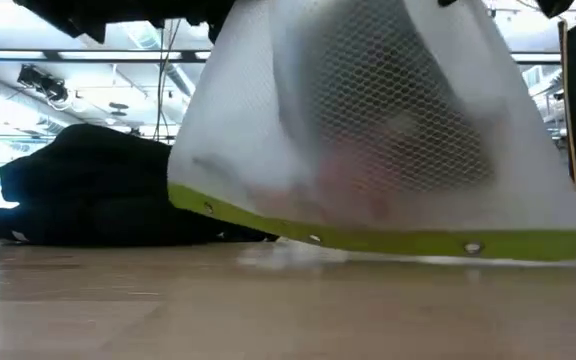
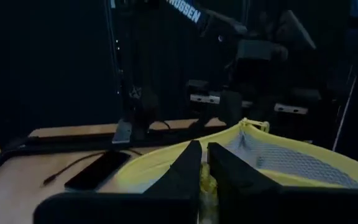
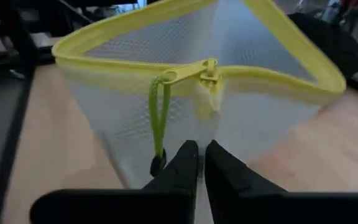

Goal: Unpack backpack
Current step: Close the zip lock bag

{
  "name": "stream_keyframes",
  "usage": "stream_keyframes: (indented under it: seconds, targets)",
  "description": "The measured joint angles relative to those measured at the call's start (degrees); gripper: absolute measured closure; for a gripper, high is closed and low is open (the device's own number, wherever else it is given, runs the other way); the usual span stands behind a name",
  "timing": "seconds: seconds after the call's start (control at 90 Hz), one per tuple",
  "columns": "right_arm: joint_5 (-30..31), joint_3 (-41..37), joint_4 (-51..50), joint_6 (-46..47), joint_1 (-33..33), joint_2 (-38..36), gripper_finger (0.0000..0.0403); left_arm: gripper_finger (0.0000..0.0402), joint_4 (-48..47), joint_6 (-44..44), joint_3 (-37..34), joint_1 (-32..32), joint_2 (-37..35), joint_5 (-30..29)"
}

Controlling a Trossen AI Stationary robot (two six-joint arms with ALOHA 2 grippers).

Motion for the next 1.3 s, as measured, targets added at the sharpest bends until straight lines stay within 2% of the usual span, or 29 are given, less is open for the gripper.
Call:
stream_keyframes:
  seconds: [0.111,0.2,0.4,0.533,0.667,0.778,0.911,1.056,1.3]
  targets:
    - [-1.09,0.00,-0.31,3.64,0.01,0.03,0.0403,0.0401,-0.67,0.00,0.00,0.04,-0.23,-0.02]
    - [-2.22,0.00,-2.21,8.97,-0.78,0.10,0.0403,0.0393,-5.09,0.98,0.00,0.04,-0.21,-0.10]
    - [-2.34,0.00,-2.29,9.86,-1.71,0.13,0.0403,0.0319,-12.67,4.94,0.00,-0.11,-0.12,-5.65]
    - [-2.40,0.00,-1.51,10.22,-3.29,0.13,0.0403,0.0255,-9.35,9.63,0.00,-0.48,-0.12,-7.32]
    - [-2.83,0.00,-1.23,10.11,-4.69,0.13,0.0403,0.0201,-4.20,17.04,0.00,-3.09,-0.12,-5.15]
    - [-3.74,0.00,-1.09,10.12,-5.57,0.13,0.0403,0.0174,-2.90,24.32,0.00,-6.52,-0.12,-4.70]
    - [-3.78,0.00,-0.81,10.07,-6.08,0.13,0.0403,0.0158,-2.88,26.75,0.00,-10.85,0.61,-4.78]
    - [-4.10,0.00,-0.33,9.98,-6.54,0.15,0.0403,0.0155,-0.49,25.02,0.00,-16.35,3.90,-6.14]
    - [-4.08,0.00,1.67,8.51,-6.61,0.20,0.0403,0.0158,9.57,11.76,0.06,-21.00,12.48,-9.62]
